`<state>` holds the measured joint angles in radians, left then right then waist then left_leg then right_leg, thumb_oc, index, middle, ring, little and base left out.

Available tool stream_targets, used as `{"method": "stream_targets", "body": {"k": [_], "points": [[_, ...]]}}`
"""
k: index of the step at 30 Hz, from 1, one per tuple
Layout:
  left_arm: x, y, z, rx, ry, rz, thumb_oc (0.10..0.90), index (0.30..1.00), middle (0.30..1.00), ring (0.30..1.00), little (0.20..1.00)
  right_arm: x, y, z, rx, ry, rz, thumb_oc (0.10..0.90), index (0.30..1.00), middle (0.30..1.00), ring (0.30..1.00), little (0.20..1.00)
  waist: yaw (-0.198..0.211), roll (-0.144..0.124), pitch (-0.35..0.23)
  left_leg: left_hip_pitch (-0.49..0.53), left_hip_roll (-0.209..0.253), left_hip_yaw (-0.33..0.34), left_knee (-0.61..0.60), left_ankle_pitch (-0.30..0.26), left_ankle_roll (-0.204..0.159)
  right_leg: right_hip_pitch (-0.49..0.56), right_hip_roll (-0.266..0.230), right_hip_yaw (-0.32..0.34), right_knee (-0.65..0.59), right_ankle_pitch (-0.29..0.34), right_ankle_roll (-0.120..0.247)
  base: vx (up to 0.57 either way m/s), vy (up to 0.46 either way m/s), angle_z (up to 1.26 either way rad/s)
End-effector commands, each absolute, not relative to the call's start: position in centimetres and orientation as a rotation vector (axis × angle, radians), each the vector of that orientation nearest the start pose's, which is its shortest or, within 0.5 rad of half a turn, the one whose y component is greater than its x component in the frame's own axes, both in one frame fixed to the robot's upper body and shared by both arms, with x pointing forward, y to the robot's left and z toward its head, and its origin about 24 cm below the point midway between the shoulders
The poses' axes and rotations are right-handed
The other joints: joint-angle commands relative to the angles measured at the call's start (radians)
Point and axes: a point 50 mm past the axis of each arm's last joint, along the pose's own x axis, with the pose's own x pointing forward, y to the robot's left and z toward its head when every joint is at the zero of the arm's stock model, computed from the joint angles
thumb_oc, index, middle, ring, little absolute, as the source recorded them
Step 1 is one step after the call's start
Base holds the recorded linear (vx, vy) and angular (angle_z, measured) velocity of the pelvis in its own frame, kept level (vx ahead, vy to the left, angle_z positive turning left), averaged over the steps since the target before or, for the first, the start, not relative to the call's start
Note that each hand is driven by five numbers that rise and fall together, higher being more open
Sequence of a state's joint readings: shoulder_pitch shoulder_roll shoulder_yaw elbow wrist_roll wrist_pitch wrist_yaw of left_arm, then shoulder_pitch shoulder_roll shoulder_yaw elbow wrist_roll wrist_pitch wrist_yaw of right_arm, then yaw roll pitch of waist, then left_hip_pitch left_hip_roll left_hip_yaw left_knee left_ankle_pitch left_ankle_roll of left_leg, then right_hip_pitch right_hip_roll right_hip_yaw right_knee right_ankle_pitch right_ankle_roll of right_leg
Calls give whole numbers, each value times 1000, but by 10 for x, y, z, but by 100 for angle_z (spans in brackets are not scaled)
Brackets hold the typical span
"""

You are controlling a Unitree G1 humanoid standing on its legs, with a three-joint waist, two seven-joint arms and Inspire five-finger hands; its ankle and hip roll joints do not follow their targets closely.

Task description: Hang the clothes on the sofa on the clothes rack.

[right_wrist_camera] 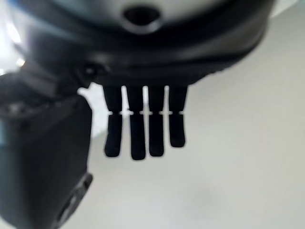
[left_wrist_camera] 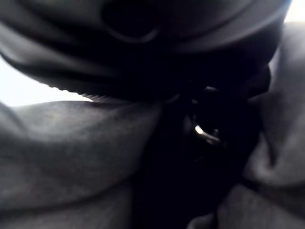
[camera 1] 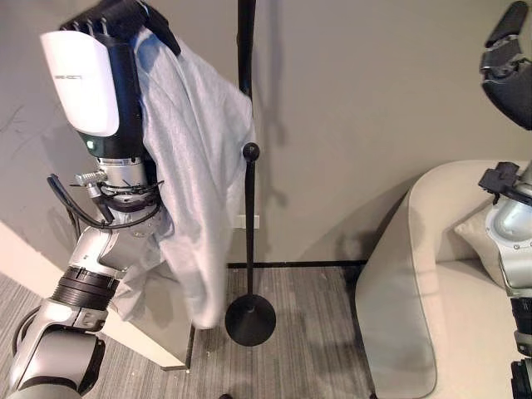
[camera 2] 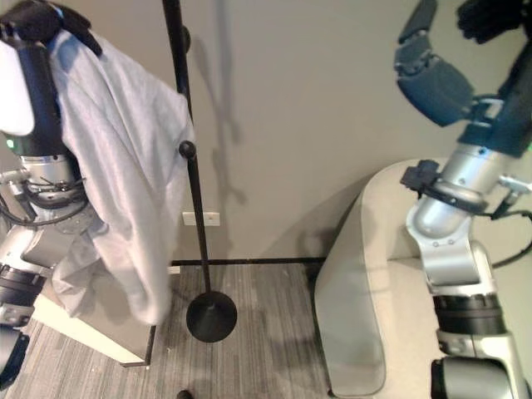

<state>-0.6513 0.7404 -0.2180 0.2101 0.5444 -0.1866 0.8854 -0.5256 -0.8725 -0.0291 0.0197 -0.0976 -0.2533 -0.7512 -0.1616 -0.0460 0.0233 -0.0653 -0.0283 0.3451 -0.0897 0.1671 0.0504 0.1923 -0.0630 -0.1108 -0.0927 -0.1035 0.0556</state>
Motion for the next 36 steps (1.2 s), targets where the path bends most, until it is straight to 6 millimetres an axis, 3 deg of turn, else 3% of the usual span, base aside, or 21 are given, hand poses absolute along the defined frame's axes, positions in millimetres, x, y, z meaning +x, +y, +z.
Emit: {"method": "stream_targets", "body": {"k": [1,2,3,4,8,9,15,20,26,29,30,36], "points": [[288,225,331,842,-1379,855,400,300,300,300,300,255,-256,321,-637,-1242,-618,425,338,338,338,338,41,20,-108,124,65,56,2,-122,-121,-58,6,-59,9,66,41,50,4,-6],[287,225,331,844,-1379,855,400,300,300,300,300,254,-255,321,-637,-1241,-618,524,486,486,486,486,41,19,-108,124,65,56,2,-123,-121,-59,7,-58,10,66,41,49,4,-4],[281,224,335,850,-1419,868,400,300,300,300,300,252,-252,319,-617,-1253,-599,576,564,564,564,564,39,23,-110,128,63,57,2,-128,-118,-58,6,-57,9,66,43,62,-5,-2],[268,220,342,869,-1504,879,400,300,300,300,300,246,-244,307,-540,-1255,-531,800,900,900,900,900,35,34,-109,137,61,62,2,-134,-114,-59,5,-58,13,65,46,62,-6,0],[257,219,345,916,-1559,873,400,300,300,300,300,242,-248,283,-516,-1134,-415,800,900,900,900,900,26,37,-112,146,59,69,2,-138,-112,-58,2,-62,13,69,50,25,-23,5],[249,226,346,1012,-1572,884,400,300,300,300,300,241,-255,262,-574,-975,-279,800,900,900,900,900,19,39,-108,150,58,76,2,-139,-115,-59,1,-64,12,73,54,0,0,0],[240,231,333,1086,-1550,823,400,300,300,300,300,229,-265,238,-542,-741,11,800,900,900,900,900,11,34,-108,156,58,65,2,-151,-127,-57,-1,-55,5,69,67,16,-9,-3],[235,226,324,1143,-1540,729,400,300,300,300,300,222,-255,220,-503,-603,210,800,900,900,900,900,13,31,-105,148,63,63,2,-150,-130,-69,1,-57,5,72,67,-43,-20,-3],[232,220,319,1146,-1542,670,400,300,300,300,300,225,-231,195,-276,-565,314,800,900,900,900,900,26,31,-100,147,64,55,2,-152,-126,-71,2,-61,5,71,65,-29,-18,3],[232,211,318,1084,-1573,669,400,300,300,300,300,231,-200,176,-48,-542,426,800,900,900,900,900,46,35,-101,145,62,45,2,-151,-123,-72,1,-70,5,65,66,-24,-14,3],[232,212,318,1087,-1574,670,400,300,300,300,300,231,-200,176,-46,-543,428,800,900,900,900,900,44,34,-100,145,62,45,2,-151,-123,-72,1,-70,5,65,66,-26,-5,5],[237,204,316,1039,-1573,648,400,300,300,300,300,232,-151,155,73,-415,694,800,900,900,900,900,67,28,-100,139,61,34,2,-149,-123,-71,-1,-83,5,63,65,-25,0,9]]}}
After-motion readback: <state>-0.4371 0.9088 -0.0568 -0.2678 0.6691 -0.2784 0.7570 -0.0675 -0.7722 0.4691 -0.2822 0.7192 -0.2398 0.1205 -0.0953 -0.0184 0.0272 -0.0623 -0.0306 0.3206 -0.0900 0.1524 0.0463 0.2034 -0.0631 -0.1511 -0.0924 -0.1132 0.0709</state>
